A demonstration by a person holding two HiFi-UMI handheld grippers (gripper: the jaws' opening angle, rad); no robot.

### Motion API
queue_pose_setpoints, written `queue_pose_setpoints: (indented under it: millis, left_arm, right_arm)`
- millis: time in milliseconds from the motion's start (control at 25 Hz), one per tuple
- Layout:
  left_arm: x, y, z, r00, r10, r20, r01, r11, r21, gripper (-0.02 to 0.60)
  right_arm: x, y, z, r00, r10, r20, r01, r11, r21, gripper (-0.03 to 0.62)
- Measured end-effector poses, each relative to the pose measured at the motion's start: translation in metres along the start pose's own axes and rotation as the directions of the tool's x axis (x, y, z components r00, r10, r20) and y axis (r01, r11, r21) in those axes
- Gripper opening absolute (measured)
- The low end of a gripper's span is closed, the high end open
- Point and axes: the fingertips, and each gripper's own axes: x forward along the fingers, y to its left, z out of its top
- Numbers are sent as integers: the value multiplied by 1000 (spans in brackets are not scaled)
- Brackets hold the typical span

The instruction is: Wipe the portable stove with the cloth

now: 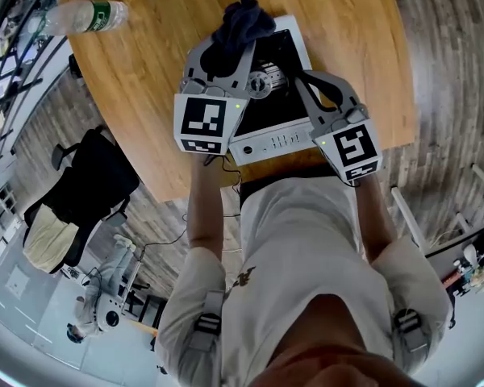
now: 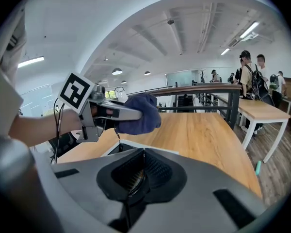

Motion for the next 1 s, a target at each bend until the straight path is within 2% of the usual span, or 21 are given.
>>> queue_pose_setpoints:
  millis: [320,680,840,1000]
  left_arm:
    - [43,-13,-3,994,-95,-57,96,995,27,110]
    - [77,-27,-17,967,-207,-150,222,971,93,110]
    - [89,-33,-25,942,-278,-191,300,949,98,110]
    - [99,-43,-37,901,-361,-242,388,919,73,110]
  right_arm:
    - [9,-26,-5,1000,-12,-5,12,1000,27,21]
    - [27,-42,-5,1000,-17,-9,17,999,35,21]
    - [36,-46,-5,1000,-16,-13,17,999,45,21]
    - [45,-49,-7,1000,-19,-20,20,998,58,21]
